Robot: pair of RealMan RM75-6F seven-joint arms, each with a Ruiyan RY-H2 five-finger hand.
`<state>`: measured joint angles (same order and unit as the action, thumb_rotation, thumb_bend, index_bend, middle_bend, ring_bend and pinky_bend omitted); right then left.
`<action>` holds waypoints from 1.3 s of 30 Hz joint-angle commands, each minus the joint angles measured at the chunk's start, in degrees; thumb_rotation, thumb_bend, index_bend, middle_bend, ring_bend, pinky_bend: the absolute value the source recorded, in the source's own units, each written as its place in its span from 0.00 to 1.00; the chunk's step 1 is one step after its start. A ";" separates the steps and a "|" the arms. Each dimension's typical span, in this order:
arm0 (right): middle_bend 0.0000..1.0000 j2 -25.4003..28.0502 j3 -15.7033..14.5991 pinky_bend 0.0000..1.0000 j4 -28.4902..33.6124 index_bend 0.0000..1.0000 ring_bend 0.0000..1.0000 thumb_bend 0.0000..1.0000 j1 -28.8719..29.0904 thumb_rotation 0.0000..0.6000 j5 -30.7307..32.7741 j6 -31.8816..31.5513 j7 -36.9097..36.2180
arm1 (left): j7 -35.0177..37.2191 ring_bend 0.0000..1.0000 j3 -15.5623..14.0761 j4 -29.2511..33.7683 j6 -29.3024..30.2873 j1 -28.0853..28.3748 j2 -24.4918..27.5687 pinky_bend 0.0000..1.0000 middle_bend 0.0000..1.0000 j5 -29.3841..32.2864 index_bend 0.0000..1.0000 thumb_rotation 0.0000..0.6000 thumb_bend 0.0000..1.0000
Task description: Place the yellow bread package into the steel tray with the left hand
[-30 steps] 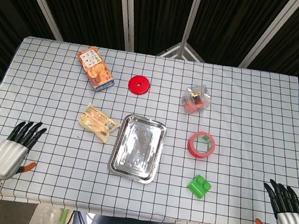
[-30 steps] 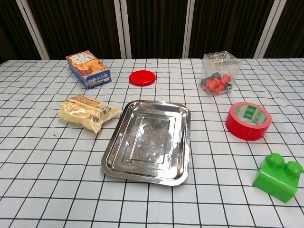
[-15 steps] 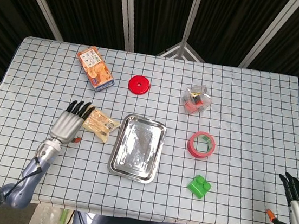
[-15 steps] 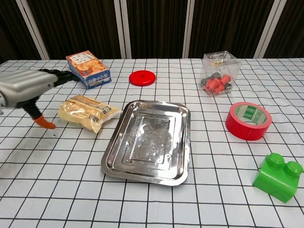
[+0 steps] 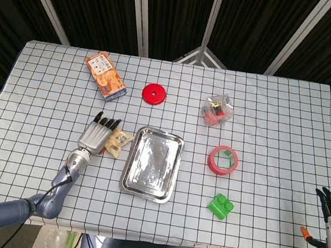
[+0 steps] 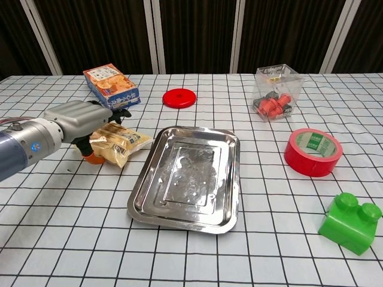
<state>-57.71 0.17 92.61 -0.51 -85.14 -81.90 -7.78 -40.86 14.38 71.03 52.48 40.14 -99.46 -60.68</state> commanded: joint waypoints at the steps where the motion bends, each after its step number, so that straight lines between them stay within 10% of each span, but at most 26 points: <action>1: 0.00 0.01 0.00 0.00 0.11 0.00 0.00 0.30 -0.08 1.00 0.02 -0.16 0.09 | 0.20 0.35 -0.24 -0.72 0.90 0.41 -0.55 0.20 0.36 0.17 0.17 1.00 0.40; 9: 0.00 0.06 0.07 0.00 0.09 0.00 0.00 0.30 0.04 1.00 0.41 0.17 0.02 | 0.81 0.42 -0.68 1.56 5.52 0.13 0.04 0.22 0.43 -1.00 0.21 1.00 0.40; 19: 0.00 0.26 -0.04 0.00 0.22 0.00 0.00 0.30 0.82 1.00 0.37 1.60 -0.57 | -3.35 0.42 1.08 21.01 12.72 1.22 4.12 0.22 0.43 -4.10 0.21 1.00 0.40; 30: 0.00 1.74 -0.17 0.00 -1.40 0.00 0.00 0.30 1.27 1.00 -0.42 2.17 -6.63 | -14.27 0.40 3.00 10.37 8.13 12.05 -9.52 0.21 0.41 4.44 0.22 1.00 0.36; 39: 0.00 2.09 0.21 0.00 -3.27 0.00 0.00 0.30 1.50 1.00 1.11 3.30 -9.59 | -15.95 0.03 2.21 7.53 2.74 15.20 -12.60 0.08 0.08 12.01 0.00 1.00 0.08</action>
<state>-55.64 0.31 89.49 0.94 -84.21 -78.76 -17.15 -58.08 16.74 77.37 56.96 54.70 -112.36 -49.67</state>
